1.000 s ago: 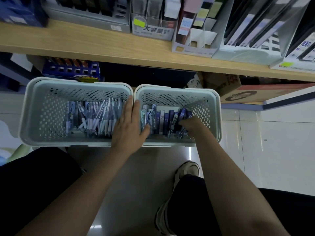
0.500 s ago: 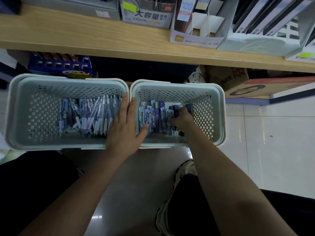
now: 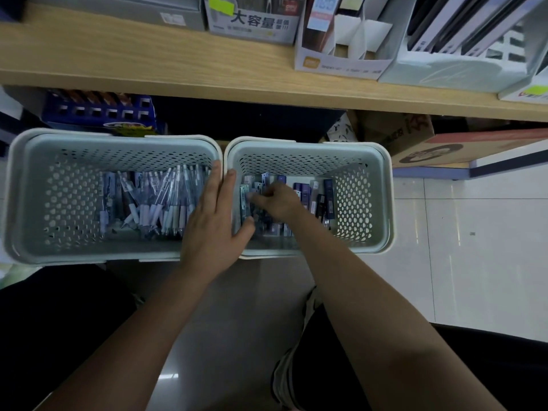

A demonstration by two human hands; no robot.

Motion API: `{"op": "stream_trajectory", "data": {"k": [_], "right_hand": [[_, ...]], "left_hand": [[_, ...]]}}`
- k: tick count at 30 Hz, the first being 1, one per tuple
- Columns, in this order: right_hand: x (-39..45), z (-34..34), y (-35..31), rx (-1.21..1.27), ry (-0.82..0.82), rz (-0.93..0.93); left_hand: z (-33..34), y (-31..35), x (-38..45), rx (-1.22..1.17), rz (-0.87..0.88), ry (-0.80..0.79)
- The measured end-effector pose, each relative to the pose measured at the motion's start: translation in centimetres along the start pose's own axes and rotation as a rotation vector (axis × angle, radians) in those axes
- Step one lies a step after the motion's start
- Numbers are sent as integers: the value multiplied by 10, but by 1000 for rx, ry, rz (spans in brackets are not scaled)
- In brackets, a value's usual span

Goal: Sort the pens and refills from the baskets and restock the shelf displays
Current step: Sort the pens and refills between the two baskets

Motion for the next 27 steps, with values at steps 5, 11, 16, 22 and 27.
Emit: {"op": "stream_trajectory", "data": {"k": [5, 11, 16, 22, 27], "right_hand": [[-1, 11, -7, -9, 32, 67], [12, -20, 25, -103, 125, 143], [10, -31, 28, -91, 207, 150], [6, -3, 8, -106, 165, 189], [14, -24, 13, 7, 198, 169]], "left_hand": [[-5, -18, 2, 36, 62, -51], [-5, -21, 2, 26, 47, -76], [-5, -20, 2, 21, 34, -80], [-6, -19, 2, 18, 40, -65], [-6, -19, 2, 36, 50, -70]]}}
Point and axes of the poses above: each hand's wrist, its own x-axis towards the middle knuckle, its own z-axis out of the palm, y = z × x, the point moved 5 cm from there along x, towards the middle knuckle, and after that the axes turned 8 degrees about y, right-handed, at the moved point
